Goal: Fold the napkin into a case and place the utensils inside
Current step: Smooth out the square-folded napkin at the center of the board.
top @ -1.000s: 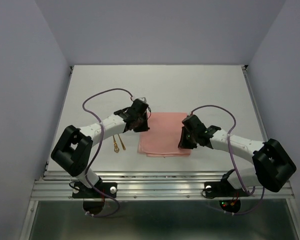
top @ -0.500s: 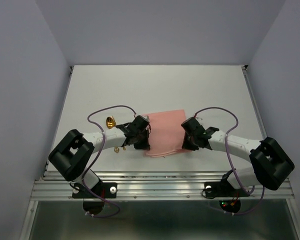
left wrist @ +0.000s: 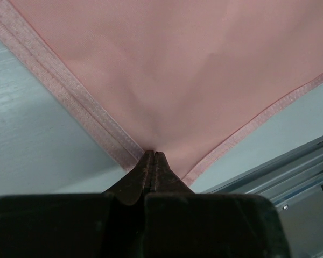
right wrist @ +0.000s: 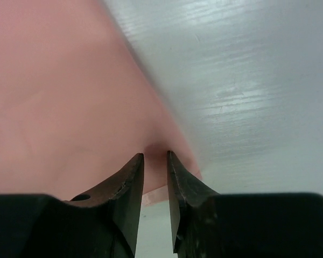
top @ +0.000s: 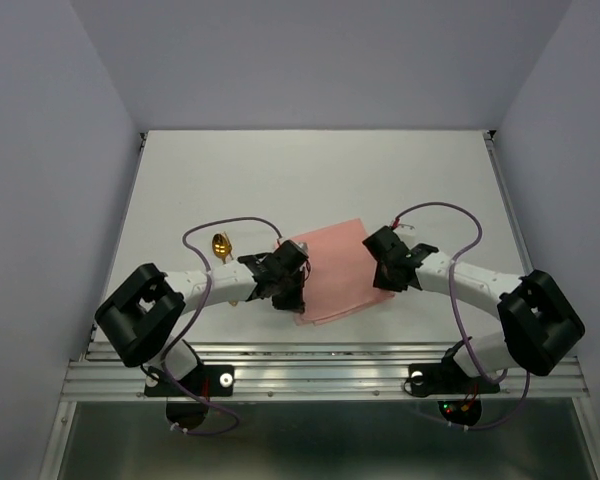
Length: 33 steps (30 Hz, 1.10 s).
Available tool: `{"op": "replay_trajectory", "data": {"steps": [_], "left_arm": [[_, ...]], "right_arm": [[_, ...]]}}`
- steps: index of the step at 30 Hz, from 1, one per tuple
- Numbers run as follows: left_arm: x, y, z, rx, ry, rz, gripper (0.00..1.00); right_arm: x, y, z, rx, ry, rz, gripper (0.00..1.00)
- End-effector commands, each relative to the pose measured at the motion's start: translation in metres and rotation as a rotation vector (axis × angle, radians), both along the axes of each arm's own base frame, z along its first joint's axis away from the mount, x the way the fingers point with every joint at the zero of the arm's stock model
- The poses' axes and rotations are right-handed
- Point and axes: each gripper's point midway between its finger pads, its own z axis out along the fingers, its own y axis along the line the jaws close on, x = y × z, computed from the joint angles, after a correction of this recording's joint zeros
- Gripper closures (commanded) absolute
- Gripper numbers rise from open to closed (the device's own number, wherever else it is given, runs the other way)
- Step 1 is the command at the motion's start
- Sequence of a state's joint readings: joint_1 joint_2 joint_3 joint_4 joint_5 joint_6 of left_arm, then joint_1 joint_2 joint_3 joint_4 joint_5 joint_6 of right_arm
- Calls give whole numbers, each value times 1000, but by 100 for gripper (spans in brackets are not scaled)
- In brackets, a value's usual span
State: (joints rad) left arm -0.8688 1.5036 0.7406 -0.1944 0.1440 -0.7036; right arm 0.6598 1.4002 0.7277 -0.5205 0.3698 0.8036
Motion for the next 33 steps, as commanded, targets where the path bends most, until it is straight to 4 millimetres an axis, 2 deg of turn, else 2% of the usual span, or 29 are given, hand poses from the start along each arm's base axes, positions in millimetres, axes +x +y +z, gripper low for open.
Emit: {"op": "replay_trajectory", "data": {"steps": [1,2,5,10,12,17,22,24,25,29,33], "left_arm": [[13,-5,39,-24,-81,-12,99],[19,-7,51,-34,-111,-9,99],[34,1,60,-20,-147,12,98],[66,15,58,-2,-166,85,98],[83,17,55,-6,-167,128,98],[105,12,42,24,-164,170,99],[113,7,9,67,-116,180,99],[115,4,3,74,-108,174,99],[115,6,-6,95,-93,169,100],[128,8,-14,124,-91,177,100],[149,6,0,152,-143,168,100]], "right_arm": [[23,10,31,11,-71,47,70],[22,19,38,57,-78,83,69],[24,35,53,127,-127,154,64],[26,32,51,107,-131,141,62],[25,26,42,79,-114,115,62],[18,7,18,-6,-78,73,62],[7,-5,1,-45,-46,48,62],[3,-5,-2,-27,-44,39,62],[-3,-5,-7,-4,-30,28,62],[-17,3,-26,85,11,-20,62],[-21,15,-32,166,36,-45,63]]}}
